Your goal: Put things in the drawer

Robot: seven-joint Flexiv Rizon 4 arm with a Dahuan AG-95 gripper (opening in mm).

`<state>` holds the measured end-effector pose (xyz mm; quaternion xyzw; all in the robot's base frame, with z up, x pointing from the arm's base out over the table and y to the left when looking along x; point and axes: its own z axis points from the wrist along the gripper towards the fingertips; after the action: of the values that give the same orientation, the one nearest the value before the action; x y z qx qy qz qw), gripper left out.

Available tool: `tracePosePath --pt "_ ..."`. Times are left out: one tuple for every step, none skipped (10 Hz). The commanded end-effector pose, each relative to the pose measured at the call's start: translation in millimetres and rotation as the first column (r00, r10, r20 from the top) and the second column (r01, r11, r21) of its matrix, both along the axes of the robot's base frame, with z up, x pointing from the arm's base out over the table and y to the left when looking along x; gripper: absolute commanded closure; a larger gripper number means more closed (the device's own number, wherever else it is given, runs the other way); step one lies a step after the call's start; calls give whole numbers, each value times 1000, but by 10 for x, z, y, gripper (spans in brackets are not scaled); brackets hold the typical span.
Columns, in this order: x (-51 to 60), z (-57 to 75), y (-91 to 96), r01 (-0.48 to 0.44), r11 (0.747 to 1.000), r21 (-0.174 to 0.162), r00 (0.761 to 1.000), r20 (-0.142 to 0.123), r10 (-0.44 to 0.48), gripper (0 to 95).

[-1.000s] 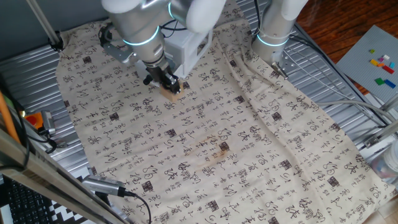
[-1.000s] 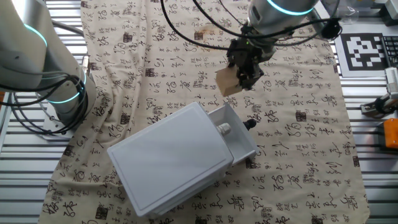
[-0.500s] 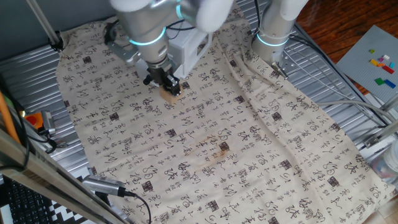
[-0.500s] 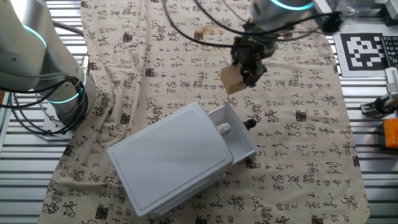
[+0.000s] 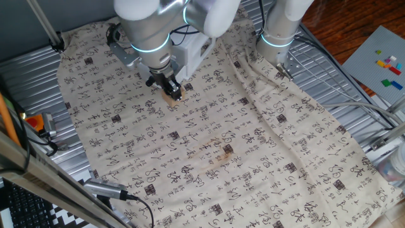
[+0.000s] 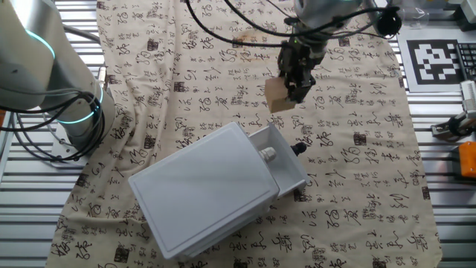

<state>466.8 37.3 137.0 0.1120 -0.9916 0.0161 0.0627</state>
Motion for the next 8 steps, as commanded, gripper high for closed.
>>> tracePosePath --pt "-1 3 -4 -12 1000 6 1000 4 12 950" --pt "5 8 -22 -16 1000 6 1000 3 16 950" --pt "76 90 -255 -29 1000 11 1000 2 29 950" --pt "119 172 -419 -38 999 13 999 0 38 950" --pt "141 250 -559 -47 999 14 999 -1 47 950" --pt "141 312 -656 -51 999 14 999 -2 52 950" --pt "117 347 -705 -54 998 12 999 -8 54 950" --pt "75 345 -766 -66 998 12 998 -10 66 950"
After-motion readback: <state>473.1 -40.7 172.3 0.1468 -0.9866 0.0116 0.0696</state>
